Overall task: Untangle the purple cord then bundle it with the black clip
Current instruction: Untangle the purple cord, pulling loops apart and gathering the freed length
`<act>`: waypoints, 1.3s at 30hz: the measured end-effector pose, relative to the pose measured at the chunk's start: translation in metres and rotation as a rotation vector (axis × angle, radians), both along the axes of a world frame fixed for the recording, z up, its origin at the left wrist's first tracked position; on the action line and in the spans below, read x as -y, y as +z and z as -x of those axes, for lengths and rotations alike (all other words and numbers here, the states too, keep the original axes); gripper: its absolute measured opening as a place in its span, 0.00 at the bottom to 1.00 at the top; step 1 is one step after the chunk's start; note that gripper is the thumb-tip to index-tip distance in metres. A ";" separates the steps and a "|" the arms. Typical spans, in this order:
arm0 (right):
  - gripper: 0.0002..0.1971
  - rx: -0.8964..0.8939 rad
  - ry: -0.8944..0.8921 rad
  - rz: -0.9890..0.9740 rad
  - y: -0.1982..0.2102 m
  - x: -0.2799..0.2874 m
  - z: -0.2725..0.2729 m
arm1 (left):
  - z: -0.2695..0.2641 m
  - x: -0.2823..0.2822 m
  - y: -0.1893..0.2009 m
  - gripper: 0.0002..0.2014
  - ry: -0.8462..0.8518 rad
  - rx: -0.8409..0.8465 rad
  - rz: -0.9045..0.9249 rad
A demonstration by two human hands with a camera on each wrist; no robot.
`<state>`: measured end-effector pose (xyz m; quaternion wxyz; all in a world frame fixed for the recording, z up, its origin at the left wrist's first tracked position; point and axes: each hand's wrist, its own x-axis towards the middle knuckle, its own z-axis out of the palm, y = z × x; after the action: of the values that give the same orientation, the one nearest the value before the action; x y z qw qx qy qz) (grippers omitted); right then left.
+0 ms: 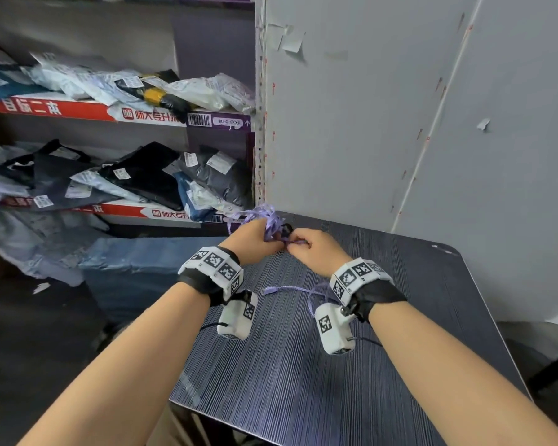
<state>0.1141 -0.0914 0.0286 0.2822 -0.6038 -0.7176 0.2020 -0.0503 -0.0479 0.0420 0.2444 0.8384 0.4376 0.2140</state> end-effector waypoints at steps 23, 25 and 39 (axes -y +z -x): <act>0.21 0.363 -0.532 0.007 0.017 -0.009 -0.062 | 0.063 -0.036 -0.013 0.12 0.767 -0.009 -0.025; 0.20 0.201 -0.504 -0.020 0.024 -0.009 -0.060 | 0.060 -0.031 -0.007 0.13 0.772 0.076 -0.012; 0.16 0.131 -0.502 -0.554 0.082 0.005 -0.059 | 0.028 -0.001 0.020 0.19 0.578 0.285 -0.074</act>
<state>0.1734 -0.0965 0.1110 0.4290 -0.6735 -0.5911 -0.1141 -0.0783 -0.0471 0.0623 0.2016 0.6493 0.6110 0.4055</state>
